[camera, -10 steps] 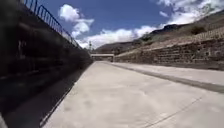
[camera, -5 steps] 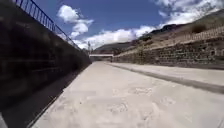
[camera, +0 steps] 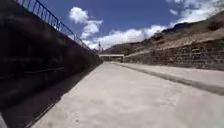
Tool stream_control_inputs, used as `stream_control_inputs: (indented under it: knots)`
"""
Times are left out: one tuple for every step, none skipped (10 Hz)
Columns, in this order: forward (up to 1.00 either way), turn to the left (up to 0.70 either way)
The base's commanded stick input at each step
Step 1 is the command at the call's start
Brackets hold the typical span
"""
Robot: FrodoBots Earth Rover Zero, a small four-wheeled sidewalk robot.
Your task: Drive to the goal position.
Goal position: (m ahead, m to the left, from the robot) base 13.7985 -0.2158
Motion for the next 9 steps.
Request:
stream_control_inputs:
  knots:
    - [1.00,-0.01]
    - [1.00,-0.01]
    - [1.00,-0.01]
    - [1.00,-0.01]
    - [1.00,-0.01]
    - [1.00,-0.01]
    - [1.00,-0.01]
    - [1.00,-0.01]
    - [1.00,-0.01]
